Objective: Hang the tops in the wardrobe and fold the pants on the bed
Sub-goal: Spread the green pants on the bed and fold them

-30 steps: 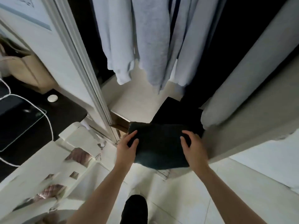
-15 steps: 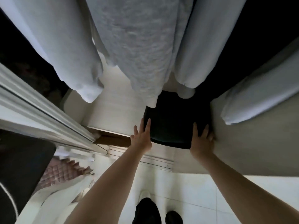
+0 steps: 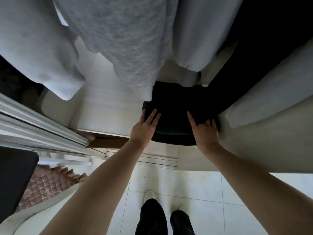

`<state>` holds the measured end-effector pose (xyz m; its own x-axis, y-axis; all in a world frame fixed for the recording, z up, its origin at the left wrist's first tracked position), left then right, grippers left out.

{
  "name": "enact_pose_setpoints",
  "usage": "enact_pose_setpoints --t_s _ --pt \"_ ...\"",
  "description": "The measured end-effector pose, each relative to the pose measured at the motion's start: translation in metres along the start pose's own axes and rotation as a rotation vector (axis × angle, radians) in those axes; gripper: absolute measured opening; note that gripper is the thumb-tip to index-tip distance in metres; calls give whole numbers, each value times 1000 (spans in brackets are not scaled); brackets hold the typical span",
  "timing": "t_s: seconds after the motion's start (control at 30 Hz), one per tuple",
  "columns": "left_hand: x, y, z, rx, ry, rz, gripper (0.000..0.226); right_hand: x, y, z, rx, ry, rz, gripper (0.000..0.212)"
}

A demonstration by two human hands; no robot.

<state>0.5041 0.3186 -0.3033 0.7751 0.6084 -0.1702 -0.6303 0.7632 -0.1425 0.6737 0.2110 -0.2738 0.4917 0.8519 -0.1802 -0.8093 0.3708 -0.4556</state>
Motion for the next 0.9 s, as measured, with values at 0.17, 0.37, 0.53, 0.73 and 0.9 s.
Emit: enact_pose_setpoints --t_s 0.17,0.37,0.53,0.73,0.9 --pt "4 12 3 94 -214 -62 74 -15 5 -12 210 -154 -21 78" --pt "-21 13 -37 121 107 83 92 -29 13 -27 273 -112 83 99" --pt "-33 5 -29 126 102 141 87 -37 10 -14 312 -93 119 96" --pt "-64 -17 -23 35 142 255 79 -67 13 -13 353 -65 165 92" --pt "-106 -49 5 -433 3 564 74 -108 3 1 442 -160 282 73"
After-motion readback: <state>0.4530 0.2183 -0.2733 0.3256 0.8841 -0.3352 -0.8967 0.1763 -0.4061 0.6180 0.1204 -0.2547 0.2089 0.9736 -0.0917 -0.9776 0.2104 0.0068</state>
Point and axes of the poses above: each hand's wrist, its own x-axis towards the middle knuckle, its own z-axis out of the back of the hand, y = z × x, the point moved 6 cm from there along x, towards the middle knuckle, and after that the axes turned 2 degrees about -z, right-handed, at the moved point
